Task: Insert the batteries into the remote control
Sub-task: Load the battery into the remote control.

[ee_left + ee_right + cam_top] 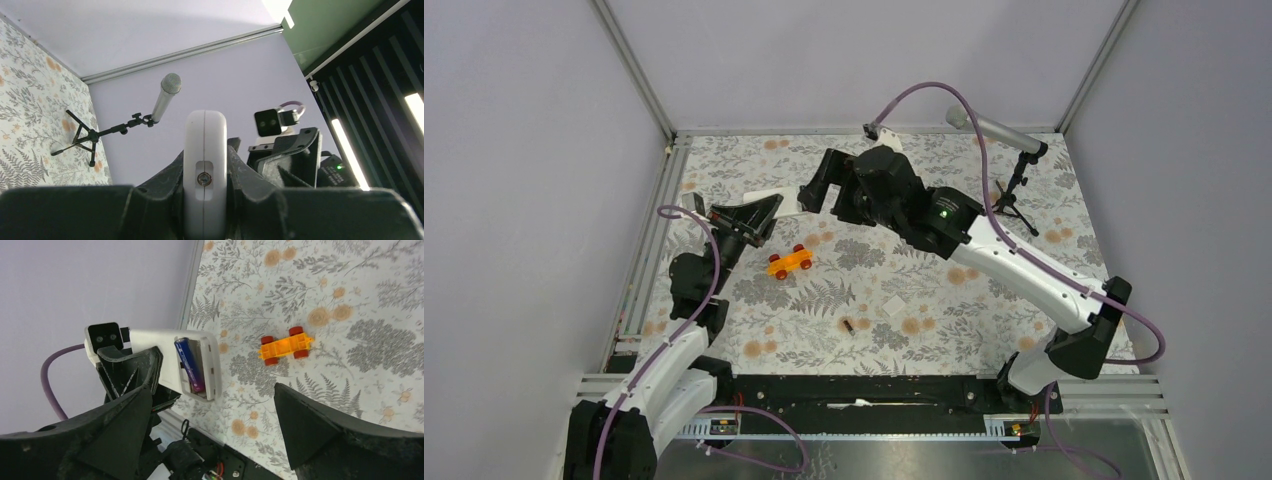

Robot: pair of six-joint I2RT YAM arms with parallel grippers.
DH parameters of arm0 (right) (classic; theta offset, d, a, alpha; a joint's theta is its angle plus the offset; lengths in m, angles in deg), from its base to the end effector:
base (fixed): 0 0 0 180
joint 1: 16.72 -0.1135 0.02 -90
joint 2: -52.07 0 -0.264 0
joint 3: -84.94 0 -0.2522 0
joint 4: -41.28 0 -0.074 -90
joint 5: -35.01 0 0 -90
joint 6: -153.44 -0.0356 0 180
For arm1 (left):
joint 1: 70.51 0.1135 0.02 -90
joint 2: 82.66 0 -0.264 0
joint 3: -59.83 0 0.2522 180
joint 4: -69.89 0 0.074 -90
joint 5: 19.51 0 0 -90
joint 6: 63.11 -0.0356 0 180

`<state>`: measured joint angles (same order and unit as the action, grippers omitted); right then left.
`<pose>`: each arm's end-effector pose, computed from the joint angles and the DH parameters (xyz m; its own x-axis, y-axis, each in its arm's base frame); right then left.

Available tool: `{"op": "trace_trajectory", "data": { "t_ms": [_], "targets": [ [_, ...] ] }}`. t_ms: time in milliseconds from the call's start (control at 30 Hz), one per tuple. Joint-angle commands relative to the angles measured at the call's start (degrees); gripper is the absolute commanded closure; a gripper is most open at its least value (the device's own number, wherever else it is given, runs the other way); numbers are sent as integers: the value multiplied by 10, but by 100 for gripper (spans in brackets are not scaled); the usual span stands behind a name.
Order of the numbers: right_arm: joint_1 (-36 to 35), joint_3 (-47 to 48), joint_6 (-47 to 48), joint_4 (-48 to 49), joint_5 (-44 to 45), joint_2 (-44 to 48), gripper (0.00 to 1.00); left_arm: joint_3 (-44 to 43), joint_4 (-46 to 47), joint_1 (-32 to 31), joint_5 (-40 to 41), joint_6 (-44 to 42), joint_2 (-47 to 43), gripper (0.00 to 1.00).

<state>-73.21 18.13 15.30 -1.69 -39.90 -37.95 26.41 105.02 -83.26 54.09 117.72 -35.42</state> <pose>0.2031 0.2900 0.4400 -0.6237 0.3606 -0.6935 -0.3077 0.7023 0.6419 0.1796 -0.0509 0.2864 -0.4734 -0.8764 -0.0891 0.3476 -0.0929 -0.9330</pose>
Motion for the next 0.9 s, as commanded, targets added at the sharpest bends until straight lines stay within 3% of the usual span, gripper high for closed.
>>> {"op": "trace_trajectory", "data": {
  "t_ms": [0,167,567,667,733,867],
  "targets": [
    [9,-43,-85,83,-45,46,1,-24,66,-2,13,16,3,100],
    [22,-91,-172,155,-89,54,0,-22,77,-2,11,27,5,100],
    [52,-140,-347,219,-124,44,0,-19,93,-2,9,31,2,100],
    [54,-146,-369,231,-128,39,7,-18,94,-2,10,31,0,100],
    [55,-153,-376,243,-124,42,17,-18,94,-2,10,30,-1,100],
    [55,-150,-365,247,-111,44,19,-20,91,-2,9,28,-2,100]
  ]
}}
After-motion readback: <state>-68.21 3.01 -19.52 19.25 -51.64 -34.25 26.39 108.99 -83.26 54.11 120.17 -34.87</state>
